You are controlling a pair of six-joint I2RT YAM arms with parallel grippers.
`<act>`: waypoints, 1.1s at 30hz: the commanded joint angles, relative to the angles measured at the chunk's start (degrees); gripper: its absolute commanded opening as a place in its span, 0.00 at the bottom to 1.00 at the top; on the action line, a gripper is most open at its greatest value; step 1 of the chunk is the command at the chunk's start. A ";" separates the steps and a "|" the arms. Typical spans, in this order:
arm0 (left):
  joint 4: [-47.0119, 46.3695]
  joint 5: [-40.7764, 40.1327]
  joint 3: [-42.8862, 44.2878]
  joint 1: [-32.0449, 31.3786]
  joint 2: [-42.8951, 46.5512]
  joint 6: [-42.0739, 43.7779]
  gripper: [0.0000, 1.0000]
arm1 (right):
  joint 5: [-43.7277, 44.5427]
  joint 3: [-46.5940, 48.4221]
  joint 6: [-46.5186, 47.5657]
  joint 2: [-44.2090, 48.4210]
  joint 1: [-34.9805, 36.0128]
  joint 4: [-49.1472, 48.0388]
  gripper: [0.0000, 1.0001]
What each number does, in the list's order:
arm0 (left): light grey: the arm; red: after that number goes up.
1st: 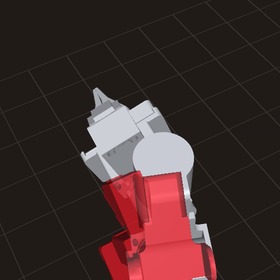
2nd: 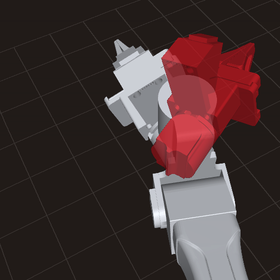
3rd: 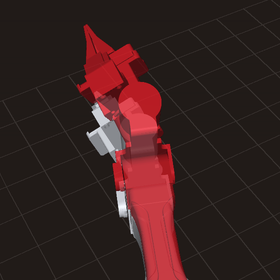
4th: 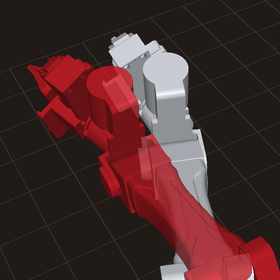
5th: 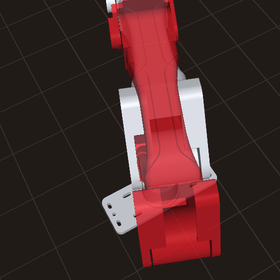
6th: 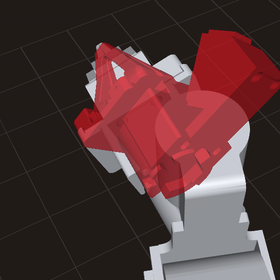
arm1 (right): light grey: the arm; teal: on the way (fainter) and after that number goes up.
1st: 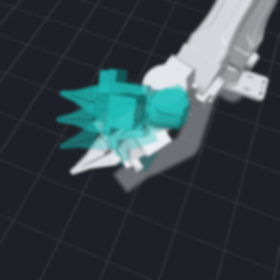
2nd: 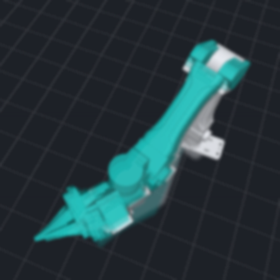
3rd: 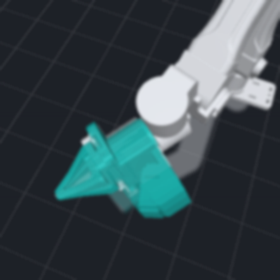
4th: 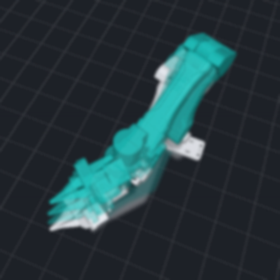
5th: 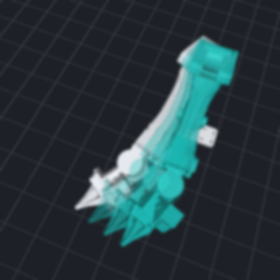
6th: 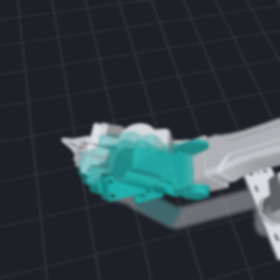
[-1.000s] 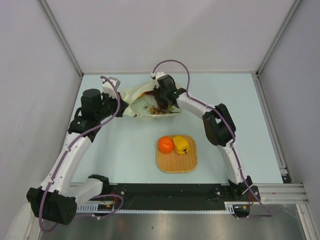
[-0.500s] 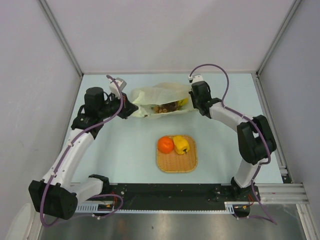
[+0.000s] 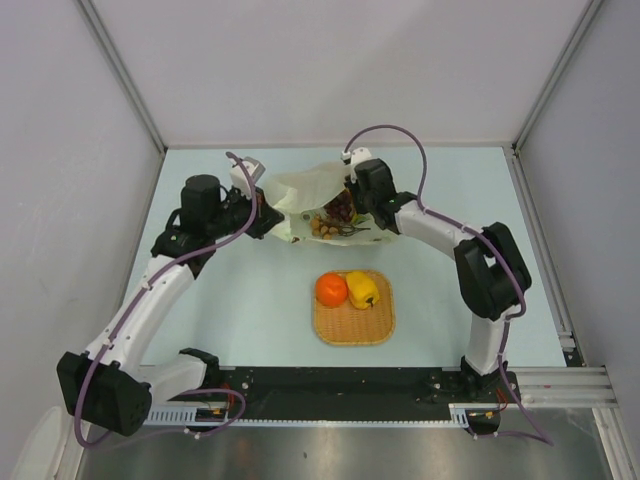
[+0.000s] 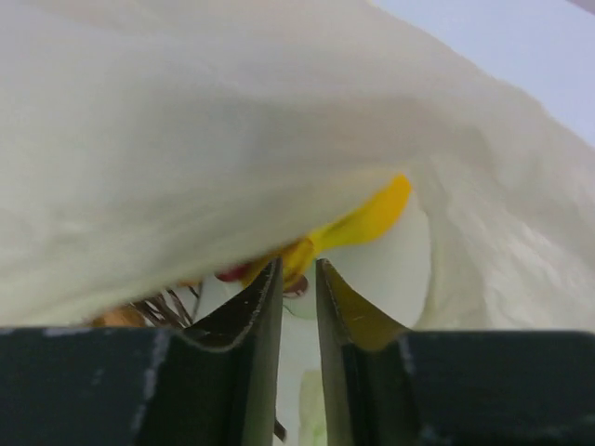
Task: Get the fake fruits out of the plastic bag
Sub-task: Adjust the plastic bag at the center of the board, then take out the fake fruit from the plastic bag.
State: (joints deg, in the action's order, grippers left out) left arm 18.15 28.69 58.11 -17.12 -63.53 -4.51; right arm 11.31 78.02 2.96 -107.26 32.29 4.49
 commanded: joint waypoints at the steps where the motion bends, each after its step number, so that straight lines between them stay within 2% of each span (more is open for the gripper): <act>1: 0.21 -4.08 2.62 -0.01 -0.63 1.00 0.00 | 4.50 6.87 -1.03 -3.73 1.63 -1.59 0.33; 3: 0.39 -3.47 2.71 -0.01 -1.07 0.65 0.00 | 6.26 8.55 -1.64 -5.32 1.37 -1.59 0.35; 7: 0.13 -3.37 2.45 -0.10 -1.42 0.21 0.00 | 8.29 14.07 -2.70 -10.67 -0.12 0.60 0.32; 9: 0.56 -3.64 2.54 -0.10 -1.60 0.64 0.00 | 7.85 15.40 -2.70 -12.44 -0.74 1.57 0.39; 14: 1.01 -4.69 3.06 -0.01 -2.04 1.70 0.00 | 8.46 17.17 -2.61 -16.57 -2.23 2.71 0.49; 15: 1.01 -4.95 2.98 -0.10 -2.04 1.79 0.00 | 9.33 17.17 -2.61 -17.01 -2.41 2.63 0.55; 21: 0.74 -5.66 2.63 -0.10 -2.04 1.96 0.00 | 9.87 18.39 -2.70 -19.56 -3.38 2.54 0.71; 26: 0.83 -5.66 3.06 -0.01 -2.74 1.96 0.00 | 11.09 20.50 -1.91 -22.90 -3.64 2.63 0.73; 29: 0.57 -5.92 3.50 -0.01 -2.92 2.32 0.01 | 11.45 20.77 -0.25 -24.31 -3.99 2.37 0.58; 30: 0.57 -6.27 3.50 0.07 -2.92 2.40 0.01 | 11.71 20.51 0.11 -24.14 -4.25 2.10 0.45; 32: 0.31 -6.54 3.59 0.07 -2.83 2.58 0.01 | 11.54 20.24 0.55 -23.70 -4.61 1.58 0.39; 33: 0.22 -6.63 3.59 0.07 -2.92 2.67 0.00 | 11.63 20.16 0.99 -23.43 -4.87 1.66 0.31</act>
State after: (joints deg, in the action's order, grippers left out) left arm 19.75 22.72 58.72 -17.12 -66.59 -3.33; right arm 20.73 97.65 2.22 -129.56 29.06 5.69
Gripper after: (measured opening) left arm 0.010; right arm 0.427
